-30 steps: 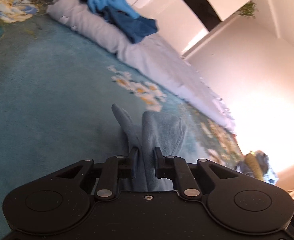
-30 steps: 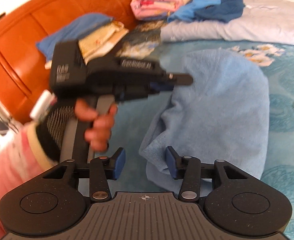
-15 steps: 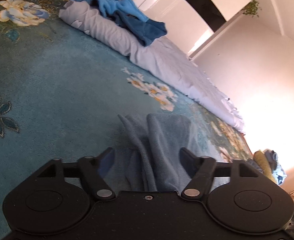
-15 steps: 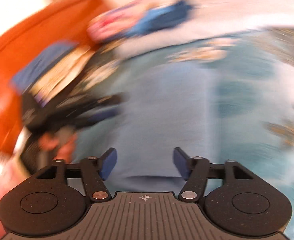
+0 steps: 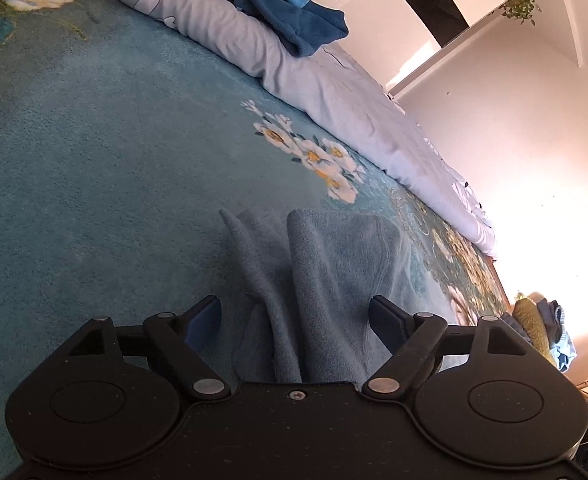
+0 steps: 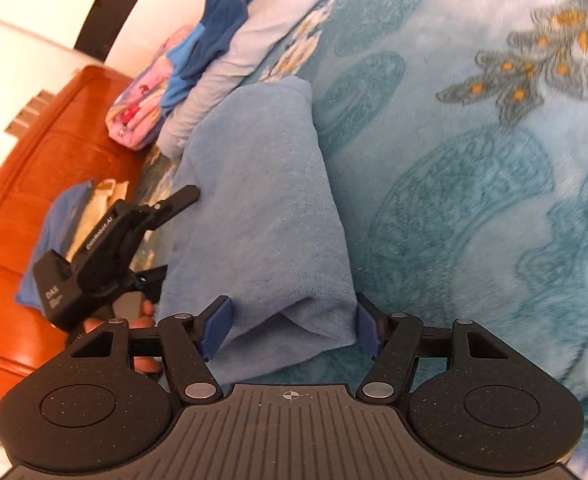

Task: Fold clothes
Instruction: 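Grasp the folded shirt bundle with both grippers and lift it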

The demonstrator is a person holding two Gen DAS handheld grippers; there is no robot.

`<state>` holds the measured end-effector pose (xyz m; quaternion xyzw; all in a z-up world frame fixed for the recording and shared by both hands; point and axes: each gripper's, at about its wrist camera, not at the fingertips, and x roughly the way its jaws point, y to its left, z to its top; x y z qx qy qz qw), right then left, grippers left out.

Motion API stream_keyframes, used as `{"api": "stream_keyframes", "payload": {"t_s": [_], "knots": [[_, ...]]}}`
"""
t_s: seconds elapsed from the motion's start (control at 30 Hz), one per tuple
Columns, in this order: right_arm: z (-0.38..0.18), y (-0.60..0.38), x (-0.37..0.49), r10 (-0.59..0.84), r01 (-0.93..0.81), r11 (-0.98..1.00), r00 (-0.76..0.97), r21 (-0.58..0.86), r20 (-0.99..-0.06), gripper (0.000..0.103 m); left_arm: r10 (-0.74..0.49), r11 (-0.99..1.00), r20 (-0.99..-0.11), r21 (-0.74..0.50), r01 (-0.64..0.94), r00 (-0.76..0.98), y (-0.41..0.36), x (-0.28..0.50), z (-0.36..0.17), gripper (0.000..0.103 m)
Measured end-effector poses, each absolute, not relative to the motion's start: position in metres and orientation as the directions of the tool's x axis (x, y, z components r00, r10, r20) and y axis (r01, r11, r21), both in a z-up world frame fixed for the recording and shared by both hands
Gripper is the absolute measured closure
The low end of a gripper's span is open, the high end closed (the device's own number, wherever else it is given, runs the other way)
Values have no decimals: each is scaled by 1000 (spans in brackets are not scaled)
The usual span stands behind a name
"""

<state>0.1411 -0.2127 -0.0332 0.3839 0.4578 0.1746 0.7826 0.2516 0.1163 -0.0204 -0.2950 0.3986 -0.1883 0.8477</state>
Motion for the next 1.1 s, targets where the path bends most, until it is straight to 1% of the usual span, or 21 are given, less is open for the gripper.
{"api": "stream_keyframes", "payload": {"t_s": [0.07, 0.1, 0.13, 0.17, 0.27, 0.33, 0.43, 0.5, 0.57, 0.7, 0.73, 0.8, 0.87, 0.9, 0.97, 1.0, 1.07, 1.1], "knots": [[-35, -214, 143, 636, 89, 625, 519, 776, -571, 65, -541, 765, -574, -640, 76, 615, 115, 251, -20, 33], [-36, -216, 144, 642, 91, 614, 519, 784, -564, 68, -538, 766, -573, -639, 74, 618, 115, 250, -19, 38], [-37, -217, 146, 649, 89, 604, 522, 792, -553, 77, -537, 764, -571, -641, 72, 620, 115, 250, -19, 54], [-36, -219, 148, 654, 82, 598, 524, 797, -545, 81, -539, 761, -572, -646, 65, 618, 114, 250, -20, 68], [-28, -221, 153, 658, 43, 615, 523, 787, -542, 85, -530, 763, -569, -644, 61, 629, 112, 246, -18, 84], [-17, -225, 162, 635, 14, 656, 529, 754, -562, 86, -519, 767, -569, -639, 54, 638, 109, 238, -14, 86], [5, -238, 185, 569, -27, 737, 565, 675, -598, 86, -541, 725, -542, -688, 29, 643, 106, 216, -10, 86], [16, -249, 203, 539, -39, 767, 580, 640, -611, 86, -566, 704, -518, -708, 49, 642, 97, 199, -12, 86], [22, -259, 220, 523, -46, 786, 582, 617, -623, 86, -577, 705, -522, -707, 59, 628, 87, 189, -15, 86], [12, -261, 232, 502, -29, 811, 547, 584, -670, 85, -570, 706, -527, -707, 47, 630, 85, 187, -20, 84], [9, -262, 230, 501, -24, 810, 548, 586, -670, 84, -567, 708, -527, -705, 47, 633, 87, 187, -18, 81], [8, -268, 222, 503, -10, 797, 565, 604, -654, 80, -549, 725, -530, -686, 53, 646, 92, 186, -13, 72], [7, -275, 213, 502, 7, 781, 586, 624, -636, 67, -518, 746, -526, -664, 55, 675, 100, 184, -5, 56], [7, -279, 209, 502, 17, 772, 596, 635, -627, 63, -510, 746, -517, -664, 55, 688, 106, 184, -3, 52], [2, -284, 199, 519, 27, 743, 608, 669, -600, 50, -493, 745, -509, -666, 40, 706, 117, 187, 0, 32], [-1, -285, 194, 531, 30, 726, 610, 687, -588, 41, -483, 749, -515, -662, 29, 708, 120, 191, 0, 30], [-12, -285, 187, 552, 40, 699, 604, 714, -575, 30, -481, 758, -520, -651, 37, 706, 122, 201, -3, 28], [-18, -284, 184, 559, 48, 689, 601, 724, -571, 30, -481, 763, -523, -645, 42, 704, 123, 207, -4, 27]]}}
